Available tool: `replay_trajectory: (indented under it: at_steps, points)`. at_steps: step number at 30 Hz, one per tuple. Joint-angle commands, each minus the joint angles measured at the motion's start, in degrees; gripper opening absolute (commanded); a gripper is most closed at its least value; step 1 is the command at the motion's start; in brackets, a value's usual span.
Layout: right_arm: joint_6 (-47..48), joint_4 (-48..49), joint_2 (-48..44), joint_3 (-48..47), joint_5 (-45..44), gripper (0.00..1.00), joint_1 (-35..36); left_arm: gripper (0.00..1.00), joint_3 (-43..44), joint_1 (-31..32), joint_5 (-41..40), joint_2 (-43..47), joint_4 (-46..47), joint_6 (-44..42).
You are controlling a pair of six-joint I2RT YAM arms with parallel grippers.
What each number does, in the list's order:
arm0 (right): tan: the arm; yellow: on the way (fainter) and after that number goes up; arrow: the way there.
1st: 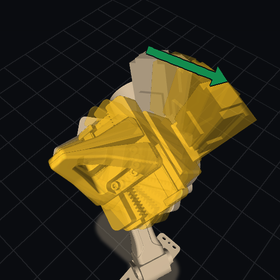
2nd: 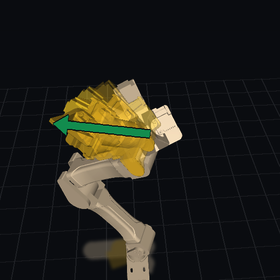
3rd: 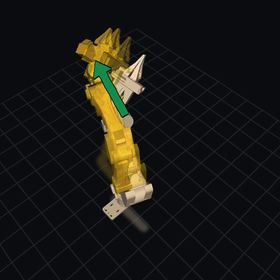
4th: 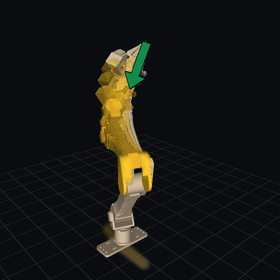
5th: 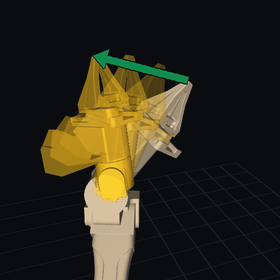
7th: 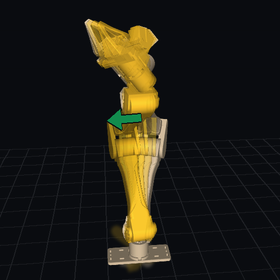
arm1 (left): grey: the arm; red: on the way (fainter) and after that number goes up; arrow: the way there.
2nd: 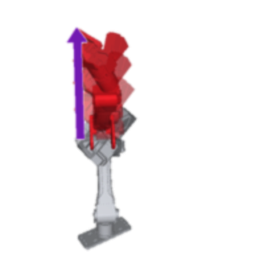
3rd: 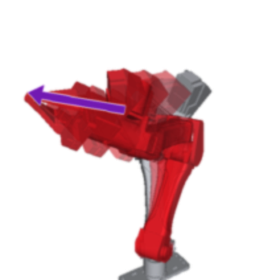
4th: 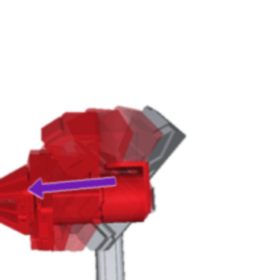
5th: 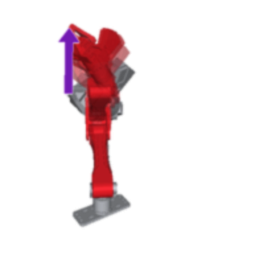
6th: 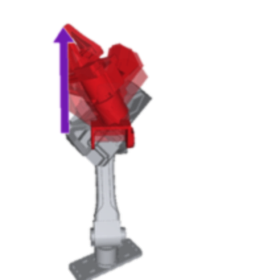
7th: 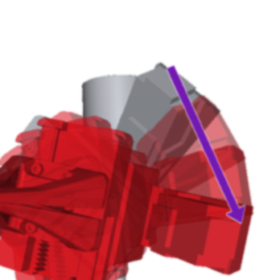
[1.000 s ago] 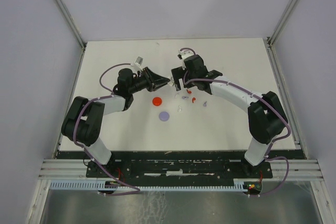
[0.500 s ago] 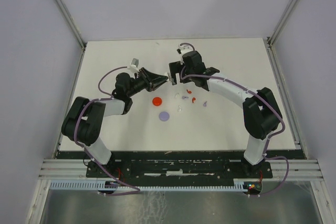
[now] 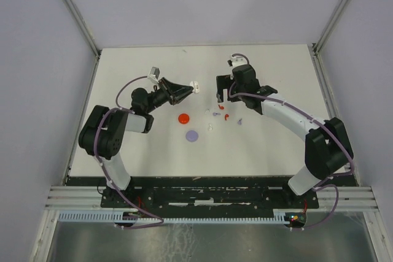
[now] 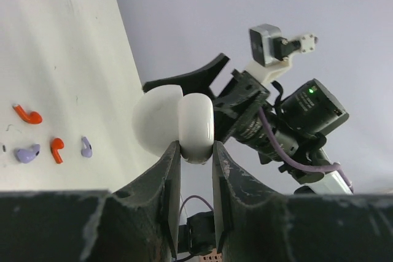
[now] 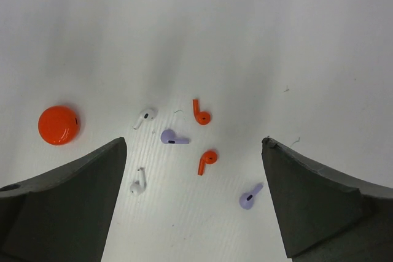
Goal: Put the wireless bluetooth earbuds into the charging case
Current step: Open the charging case, then adjust the earbud at the center of the board.
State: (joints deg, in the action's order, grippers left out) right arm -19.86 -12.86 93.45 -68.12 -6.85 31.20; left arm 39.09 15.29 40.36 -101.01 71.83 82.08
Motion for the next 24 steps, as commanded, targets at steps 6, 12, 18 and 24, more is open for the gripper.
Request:
replay_trajectory:
  at_steps: [6, 12, 18, 24]
  points:
    - [4.0, -5.4, -3.1, 1.0, 4.0, 0.9, -0.1, 0.03, 3.2, -2.6, 5.9, -14.9, 27.2, 15.0]
    - [4.3, -5.7, 0.8, 0.7, 4.5, 0.77, 1.9, 0.03, 2.4, -3.5, 6.8, -14.0, 27.3, 14.6]
    - [3.8, -6.5, 7.0, -3.6, 4.8, 0.67, 4.0, 0.03, -0.2, -4.9, 7.4, -12.5, 27.2, 14.7]
    - [3.2, -8.8, 8.7, -5.2, 4.2, 0.61, 6.3, 0.03, -2.0, -5.5, 7.8, -10.9, 27.3, 14.3]
